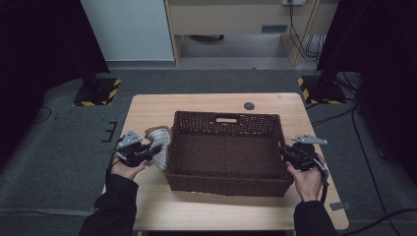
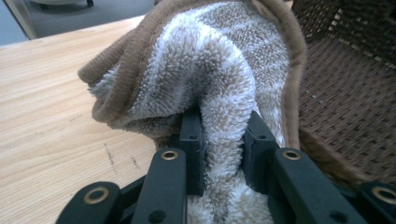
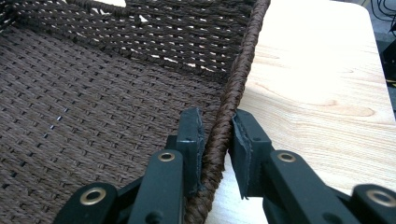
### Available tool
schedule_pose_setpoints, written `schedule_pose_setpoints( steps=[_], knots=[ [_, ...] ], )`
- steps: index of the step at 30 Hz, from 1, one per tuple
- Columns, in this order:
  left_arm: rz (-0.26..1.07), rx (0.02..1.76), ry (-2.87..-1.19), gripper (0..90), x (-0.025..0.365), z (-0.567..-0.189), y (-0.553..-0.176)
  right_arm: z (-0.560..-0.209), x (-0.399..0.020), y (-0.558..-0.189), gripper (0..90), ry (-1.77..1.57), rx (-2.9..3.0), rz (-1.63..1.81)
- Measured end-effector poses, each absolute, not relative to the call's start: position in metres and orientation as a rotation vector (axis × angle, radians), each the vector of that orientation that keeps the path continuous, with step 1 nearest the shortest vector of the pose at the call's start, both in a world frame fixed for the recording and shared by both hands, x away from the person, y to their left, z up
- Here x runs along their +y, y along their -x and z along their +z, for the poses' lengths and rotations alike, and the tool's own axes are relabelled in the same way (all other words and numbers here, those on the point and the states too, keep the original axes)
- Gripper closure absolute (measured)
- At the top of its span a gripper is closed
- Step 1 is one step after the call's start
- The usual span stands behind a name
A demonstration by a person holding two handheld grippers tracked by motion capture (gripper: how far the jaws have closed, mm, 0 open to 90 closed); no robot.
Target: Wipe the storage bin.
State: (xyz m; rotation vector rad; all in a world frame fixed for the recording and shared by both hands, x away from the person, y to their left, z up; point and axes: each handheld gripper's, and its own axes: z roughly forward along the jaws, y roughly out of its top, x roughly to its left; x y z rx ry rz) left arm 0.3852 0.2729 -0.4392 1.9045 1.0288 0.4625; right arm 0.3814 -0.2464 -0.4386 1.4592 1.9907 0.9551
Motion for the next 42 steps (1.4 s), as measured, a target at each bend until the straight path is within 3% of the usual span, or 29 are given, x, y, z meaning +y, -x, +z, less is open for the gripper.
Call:
schedule_pose_setpoints(
  steps=[7,13,19,28,42],
  knots=[
    [0.439,1.035,-2.068,72.6,0.250,-0.472,-0.393,-0.439,-0.250,-0.382,69.9,-1.407,2.008,0.991],
    [0.427,1.053,-2.088,72.4,0.253,-0.481,-0.394,-0.444,-0.257,-0.382,62.5,-1.319,2.078,1.029],
    [0.426,1.062,-2.098,72.2,0.252,-0.485,-0.393,-0.449,-0.258,-0.382,66.1,-1.351,2.087,1.052],
    [0.439,0.984,-1.848,72.3,0.279,-0.438,-0.376,-0.448,-0.253,-0.380,70.8,-1.411,2.042,1.033],
    [0.397,0.987,-2.064,72.1,0.254,-0.475,-0.376,-0.449,-0.254,-0.375,70.3,-1.415,2.020,1.032]
  ],
)
